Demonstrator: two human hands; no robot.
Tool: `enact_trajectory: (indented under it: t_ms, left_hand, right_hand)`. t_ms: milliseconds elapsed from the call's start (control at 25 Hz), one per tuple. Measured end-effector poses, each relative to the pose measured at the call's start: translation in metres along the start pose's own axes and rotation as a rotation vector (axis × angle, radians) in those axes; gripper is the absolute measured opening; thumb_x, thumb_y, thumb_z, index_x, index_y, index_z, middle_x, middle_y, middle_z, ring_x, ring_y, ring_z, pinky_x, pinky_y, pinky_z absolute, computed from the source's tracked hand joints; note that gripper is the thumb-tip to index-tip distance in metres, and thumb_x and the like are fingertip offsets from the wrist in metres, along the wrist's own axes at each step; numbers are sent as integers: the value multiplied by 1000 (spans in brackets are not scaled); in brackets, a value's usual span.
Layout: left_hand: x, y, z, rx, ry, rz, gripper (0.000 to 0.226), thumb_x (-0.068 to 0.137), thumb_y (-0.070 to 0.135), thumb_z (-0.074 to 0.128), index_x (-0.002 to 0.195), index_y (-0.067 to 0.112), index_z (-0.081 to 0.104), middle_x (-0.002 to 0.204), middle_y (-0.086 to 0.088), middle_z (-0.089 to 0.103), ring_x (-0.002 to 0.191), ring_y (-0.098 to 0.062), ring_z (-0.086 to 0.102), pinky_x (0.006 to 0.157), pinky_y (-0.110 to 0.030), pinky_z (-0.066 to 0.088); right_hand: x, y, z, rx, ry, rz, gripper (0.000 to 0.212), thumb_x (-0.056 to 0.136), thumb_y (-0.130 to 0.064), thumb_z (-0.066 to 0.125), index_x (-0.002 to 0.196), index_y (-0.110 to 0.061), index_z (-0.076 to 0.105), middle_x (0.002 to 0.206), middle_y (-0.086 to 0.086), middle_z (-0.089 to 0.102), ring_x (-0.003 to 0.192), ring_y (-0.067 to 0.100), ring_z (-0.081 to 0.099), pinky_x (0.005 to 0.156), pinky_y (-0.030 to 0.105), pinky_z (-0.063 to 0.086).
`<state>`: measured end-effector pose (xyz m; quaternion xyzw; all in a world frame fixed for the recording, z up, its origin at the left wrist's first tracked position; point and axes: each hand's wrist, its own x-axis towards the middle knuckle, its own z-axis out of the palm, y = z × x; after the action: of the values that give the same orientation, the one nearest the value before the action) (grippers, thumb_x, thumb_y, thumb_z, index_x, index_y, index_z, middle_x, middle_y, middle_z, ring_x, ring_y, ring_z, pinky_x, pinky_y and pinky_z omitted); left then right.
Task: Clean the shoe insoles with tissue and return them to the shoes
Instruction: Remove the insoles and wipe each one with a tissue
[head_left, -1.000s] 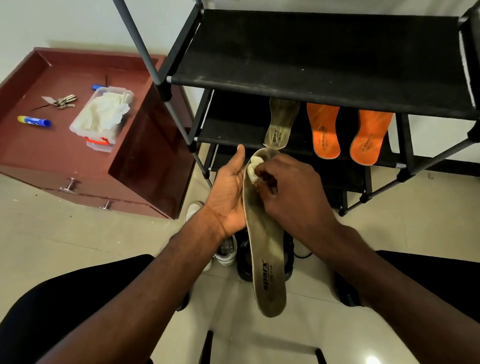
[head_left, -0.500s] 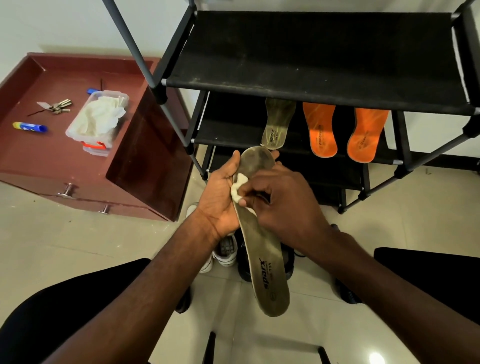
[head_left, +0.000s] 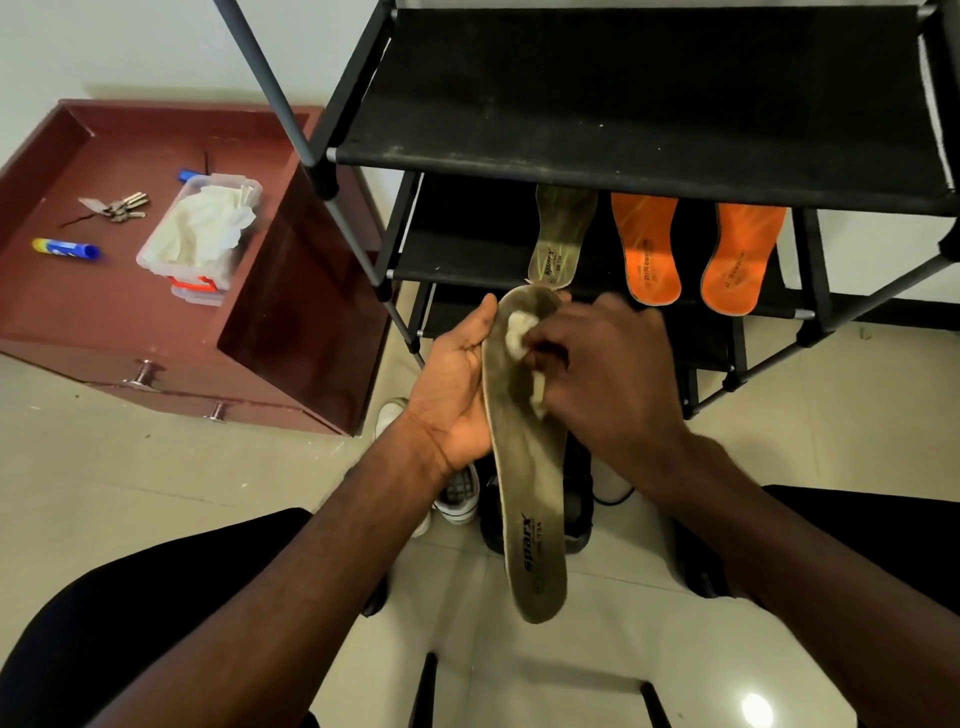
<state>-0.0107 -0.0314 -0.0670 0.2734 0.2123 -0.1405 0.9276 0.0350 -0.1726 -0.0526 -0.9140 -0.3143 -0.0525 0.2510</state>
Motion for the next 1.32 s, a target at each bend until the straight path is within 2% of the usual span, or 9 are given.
enact_trajectory:
  t_ms: [80, 200, 400, 560, 720, 800, 960, 1160, 1320]
  left_hand:
    - [0, -8, 6, 30, -27, -21, 50, 110, 45, 37, 119, 10, 72, 105, -10, 75, 98, -21, 73, 95, -36, 57]
    - [1, -13, 10, 5, -50, -46, 53, 111, 46, 38, 102, 13, 78, 98, -6, 77, 95, -19, 74, 91, -33, 60]
    - [-3, -4, 10, 37, -70, -28, 53, 110, 49, 38, 122, 8, 69, 109, -11, 76, 105, -23, 71, 99, -39, 57]
    - [-1, -4, 9, 48, -60, -32, 54, 109, 50, 38, 132, 8, 63, 115, -12, 72, 109, -24, 69, 104, -38, 53]
    - [2, 2, 1, -21, -44, -5, 57, 109, 52, 37, 128, 11, 71, 120, -9, 66, 105, -17, 63, 98, -32, 53]
    - [2, 4, -3, -28, -41, 15, 58, 108, 51, 37, 125, 10, 74, 122, -9, 66, 104, -17, 63, 98, -32, 53]
    - [4, -1, 3, -13, -80, 2, 54, 108, 51, 40, 128, 8, 65, 116, -12, 70, 108, -25, 68, 106, -39, 50]
    - [4, 9, -5, 22, -67, 29, 64, 110, 52, 32, 129, 6, 72, 145, -13, 61, 135, -25, 57, 122, -42, 36]
    - [5, 8, -3, -6, -83, 26, 62, 110, 51, 35, 134, 4, 67, 130, -16, 66, 114, -27, 67, 105, -42, 52]
  right_hand:
    - [10, 7, 2, 27, 127, 115, 19, 87, -17, 76, 105, -22, 80, 99, -5, 76, 94, 22, 62, 83, 47, 48]
    - [16, 9, 5, 203, 159, 25, 16, 89, -17, 74, 105, -19, 79, 99, -6, 74, 93, 19, 64, 79, 49, 52]
    - [21, 17, -5, -3, 227, 50, 15, 94, -24, 69, 106, -22, 78, 103, -4, 74, 98, 23, 64, 83, 48, 46]
    - [19, 20, -2, 25, 236, 50, 15, 93, -20, 72, 107, -20, 78, 101, -3, 74, 95, 22, 63, 80, 49, 48]
    - [3, 2, 6, 216, 20, -156, 19, 85, -11, 79, 103, -18, 79, 99, -4, 74, 97, 19, 61, 79, 42, 52]
    - [0, 2, 3, 138, -37, -204, 21, 83, -13, 82, 103, -20, 80, 98, -5, 75, 95, 20, 62, 77, 40, 50]
    - [14, 14, -1, 91, 130, -12, 21, 87, -14, 79, 107, -17, 79, 99, 0, 76, 87, 19, 59, 74, 36, 47]
    - [-7, -9, 0, 282, -152, -205, 17, 84, -15, 82, 99, -22, 80, 91, -11, 73, 87, 13, 61, 72, 31, 49]
    - [8, 8, -7, 31, -8, -53, 19, 87, -22, 79, 106, -23, 79, 100, -8, 73, 94, 17, 58, 67, 28, 36]
